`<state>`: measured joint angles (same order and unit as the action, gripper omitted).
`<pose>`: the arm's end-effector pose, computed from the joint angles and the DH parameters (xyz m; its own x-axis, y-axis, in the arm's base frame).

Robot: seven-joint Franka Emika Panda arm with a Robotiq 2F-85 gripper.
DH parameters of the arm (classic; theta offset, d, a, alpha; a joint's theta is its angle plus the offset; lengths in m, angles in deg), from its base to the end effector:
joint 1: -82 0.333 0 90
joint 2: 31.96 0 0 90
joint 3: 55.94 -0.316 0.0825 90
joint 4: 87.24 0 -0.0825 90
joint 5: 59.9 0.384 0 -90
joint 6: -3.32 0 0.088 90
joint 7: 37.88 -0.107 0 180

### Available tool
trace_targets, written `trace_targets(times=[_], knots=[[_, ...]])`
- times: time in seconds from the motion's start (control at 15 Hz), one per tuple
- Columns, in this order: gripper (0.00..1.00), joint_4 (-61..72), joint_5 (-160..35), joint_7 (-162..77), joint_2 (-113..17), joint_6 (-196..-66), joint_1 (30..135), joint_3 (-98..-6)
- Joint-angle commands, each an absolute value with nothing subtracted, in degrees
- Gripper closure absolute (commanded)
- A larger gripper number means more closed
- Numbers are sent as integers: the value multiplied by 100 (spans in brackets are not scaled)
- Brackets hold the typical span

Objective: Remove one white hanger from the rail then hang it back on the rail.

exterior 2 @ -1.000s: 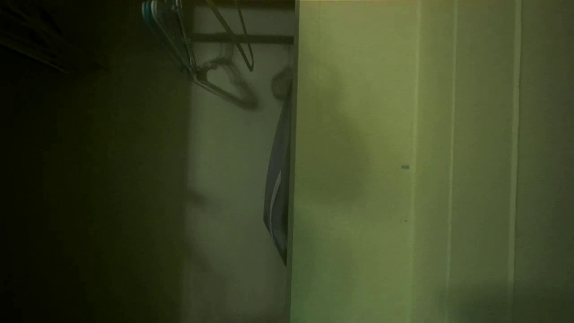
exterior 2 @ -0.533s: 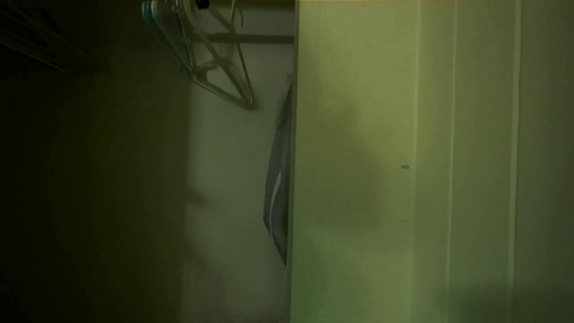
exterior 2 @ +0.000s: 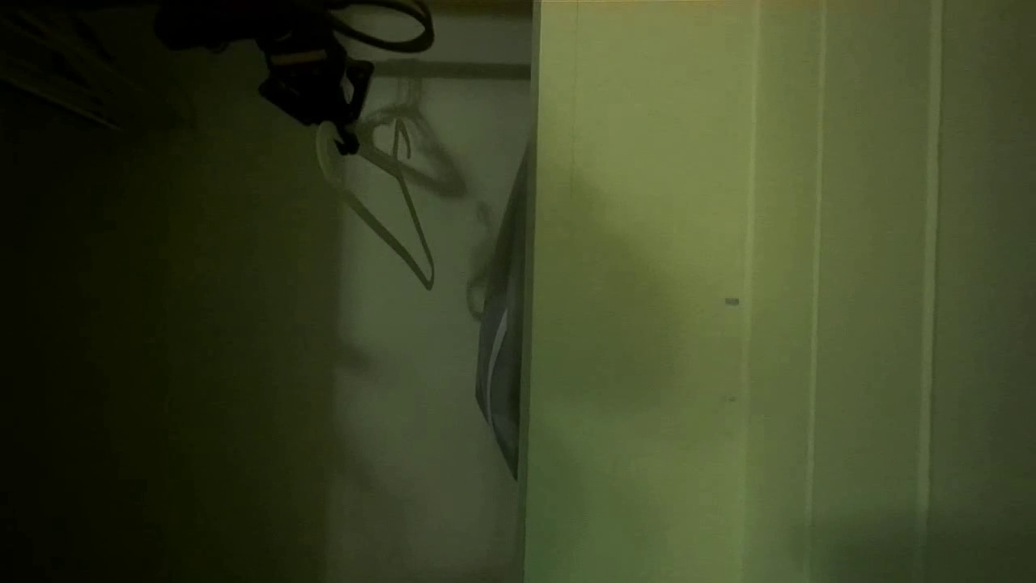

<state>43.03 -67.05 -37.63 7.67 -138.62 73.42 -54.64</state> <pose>0.3792 -0.0691 0.7089 0.6317 -0.0142 0.7751 -0.1613 -0.9804 0.1135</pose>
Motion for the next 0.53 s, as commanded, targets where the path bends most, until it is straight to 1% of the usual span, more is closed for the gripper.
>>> trace_targets(times=[0.0,0.07,0.13,0.33,0.47], knots=[[94,4322,-6760,-3790,760,-13864,7369,-5453],[94,4322,-6763,-3791,765,-13865,7362,-5455],[98,4322,-6766,-3791,775,-13865,7355,-5454],[98,4546,-6884,-4194,526,-14321,7124,-5628],[98,4946,-7040,-4317,413,-14502,6987,-5740]])
